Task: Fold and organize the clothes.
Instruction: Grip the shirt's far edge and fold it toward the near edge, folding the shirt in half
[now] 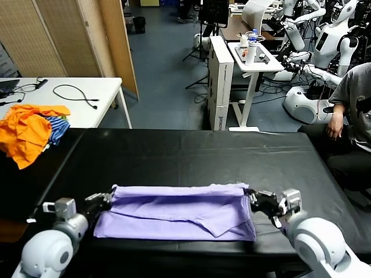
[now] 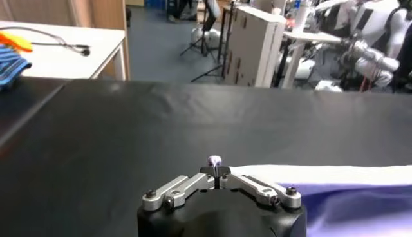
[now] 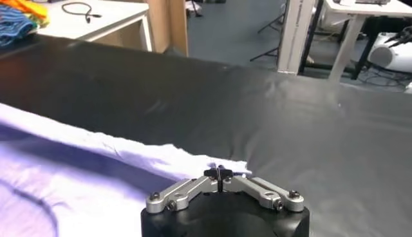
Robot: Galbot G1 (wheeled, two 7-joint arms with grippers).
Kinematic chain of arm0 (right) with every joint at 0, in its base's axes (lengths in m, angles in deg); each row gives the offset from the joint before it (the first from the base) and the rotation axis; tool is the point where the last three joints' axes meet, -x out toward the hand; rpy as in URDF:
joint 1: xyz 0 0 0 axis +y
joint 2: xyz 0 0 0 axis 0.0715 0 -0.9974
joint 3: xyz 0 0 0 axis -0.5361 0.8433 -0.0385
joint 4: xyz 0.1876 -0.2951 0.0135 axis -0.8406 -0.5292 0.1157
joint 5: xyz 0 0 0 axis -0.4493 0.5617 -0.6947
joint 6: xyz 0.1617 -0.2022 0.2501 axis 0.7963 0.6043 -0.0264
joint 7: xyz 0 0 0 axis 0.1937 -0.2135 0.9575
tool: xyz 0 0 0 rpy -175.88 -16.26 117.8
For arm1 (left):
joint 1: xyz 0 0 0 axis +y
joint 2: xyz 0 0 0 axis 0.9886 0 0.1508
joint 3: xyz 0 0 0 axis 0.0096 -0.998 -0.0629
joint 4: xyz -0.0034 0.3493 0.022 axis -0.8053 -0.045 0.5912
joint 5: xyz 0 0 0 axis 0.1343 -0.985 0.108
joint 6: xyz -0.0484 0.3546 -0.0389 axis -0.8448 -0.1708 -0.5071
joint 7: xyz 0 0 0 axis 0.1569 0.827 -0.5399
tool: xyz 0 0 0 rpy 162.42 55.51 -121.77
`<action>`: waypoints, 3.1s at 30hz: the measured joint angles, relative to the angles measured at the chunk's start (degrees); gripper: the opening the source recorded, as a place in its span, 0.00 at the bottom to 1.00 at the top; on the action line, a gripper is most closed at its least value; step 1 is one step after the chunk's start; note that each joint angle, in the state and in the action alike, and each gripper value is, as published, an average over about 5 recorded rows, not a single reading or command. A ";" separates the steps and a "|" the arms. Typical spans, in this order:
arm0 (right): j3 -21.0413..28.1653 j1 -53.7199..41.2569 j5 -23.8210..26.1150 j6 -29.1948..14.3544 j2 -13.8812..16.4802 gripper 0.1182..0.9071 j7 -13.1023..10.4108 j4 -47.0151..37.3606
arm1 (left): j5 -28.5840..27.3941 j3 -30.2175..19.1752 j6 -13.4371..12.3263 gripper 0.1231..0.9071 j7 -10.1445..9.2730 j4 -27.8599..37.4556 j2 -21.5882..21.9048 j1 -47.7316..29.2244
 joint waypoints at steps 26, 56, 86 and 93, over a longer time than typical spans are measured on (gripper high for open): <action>-6.14 6.78 1.80 0.02 -5.62 1.00 -0.21 6.38 | -4.68 4.09 0.07 0.99 -1.53 -4.80 -4.36 5.29; 1.83 -11.15 -2.54 -1.95 -12.13 0.82 -5.29 -14.53 | -0.66 -0.72 -0.20 0.92 -1.76 7.08 -4.44 -5.32; 1.46 -10.90 0.45 -5.04 -12.74 0.44 -1.71 -15.19 | -4.24 -3.91 -2.48 0.05 -0.22 10.74 -4.14 -9.18; -0.49 -8.80 0.27 -4.29 -11.30 0.92 -1.24 -12.22 | -3.81 -2.42 -1.81 0.50 -0.62 8.20 -4.48 -7.08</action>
